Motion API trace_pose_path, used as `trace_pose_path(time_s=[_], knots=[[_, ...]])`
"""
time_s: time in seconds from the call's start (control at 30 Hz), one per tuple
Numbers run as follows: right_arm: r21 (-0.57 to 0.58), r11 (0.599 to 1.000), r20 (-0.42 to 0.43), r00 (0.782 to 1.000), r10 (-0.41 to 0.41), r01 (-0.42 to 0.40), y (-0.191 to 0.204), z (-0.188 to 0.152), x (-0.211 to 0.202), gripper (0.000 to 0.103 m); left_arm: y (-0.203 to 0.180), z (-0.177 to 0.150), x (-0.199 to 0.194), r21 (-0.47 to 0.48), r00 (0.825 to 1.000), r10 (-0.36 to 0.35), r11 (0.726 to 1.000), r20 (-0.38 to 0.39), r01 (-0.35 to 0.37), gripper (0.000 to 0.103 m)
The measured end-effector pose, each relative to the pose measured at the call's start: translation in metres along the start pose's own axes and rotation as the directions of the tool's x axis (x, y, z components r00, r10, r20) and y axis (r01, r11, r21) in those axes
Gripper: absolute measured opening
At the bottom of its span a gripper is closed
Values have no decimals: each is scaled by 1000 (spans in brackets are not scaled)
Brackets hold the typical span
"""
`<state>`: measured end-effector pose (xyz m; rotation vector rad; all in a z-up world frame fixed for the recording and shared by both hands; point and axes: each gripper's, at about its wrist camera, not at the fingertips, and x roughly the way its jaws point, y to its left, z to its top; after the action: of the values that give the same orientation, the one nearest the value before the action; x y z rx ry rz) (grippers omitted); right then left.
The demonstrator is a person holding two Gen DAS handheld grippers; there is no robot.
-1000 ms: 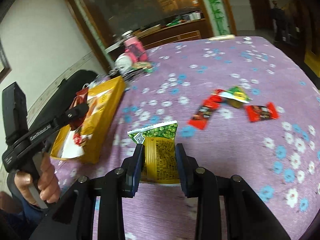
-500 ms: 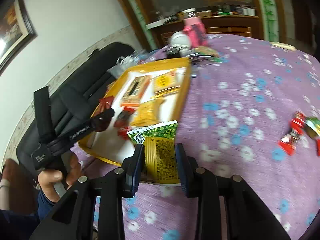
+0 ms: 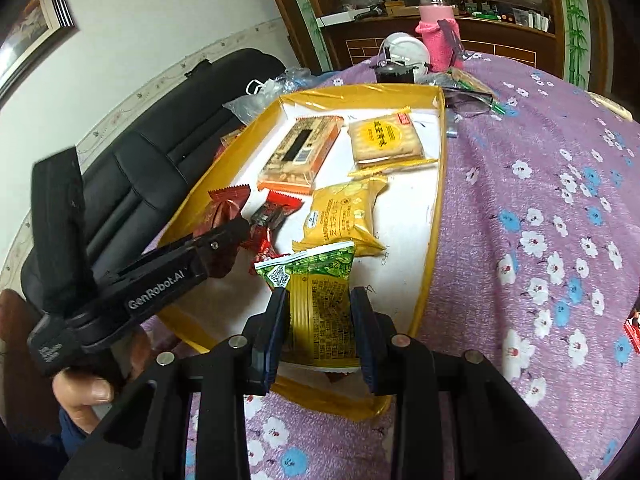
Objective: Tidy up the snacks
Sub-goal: 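Carry the red candy pack and green-yellow pack over the white box, then open left tool to drop red pack while right tool releases green-yellow pack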
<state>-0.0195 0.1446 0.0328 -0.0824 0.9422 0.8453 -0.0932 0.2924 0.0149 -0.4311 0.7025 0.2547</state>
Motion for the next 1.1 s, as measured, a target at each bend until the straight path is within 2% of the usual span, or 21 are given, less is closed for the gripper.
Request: trace_pose_path(time_s=[0.47,0.67,0.9,1.1], knots=[[-86,996,21,1000,-22,24,13,-13,4,33,-5,2,5,21,1000,2,1000,-30,-1,34],[-58,998,55,998,-9,12,7,-13,-9,37,-7,1,3,27,1000,7,1000,-15,-7,49],[1,1000,115,993,-3,3,-12,-14,-38,38,-6,1,2,27,1000,10,1000,-4,-10,49],[95,995,186,981,-47,30,-51,-19,-71,43,-7,-1,-5,34,1000,19,999,22,-20,54]])
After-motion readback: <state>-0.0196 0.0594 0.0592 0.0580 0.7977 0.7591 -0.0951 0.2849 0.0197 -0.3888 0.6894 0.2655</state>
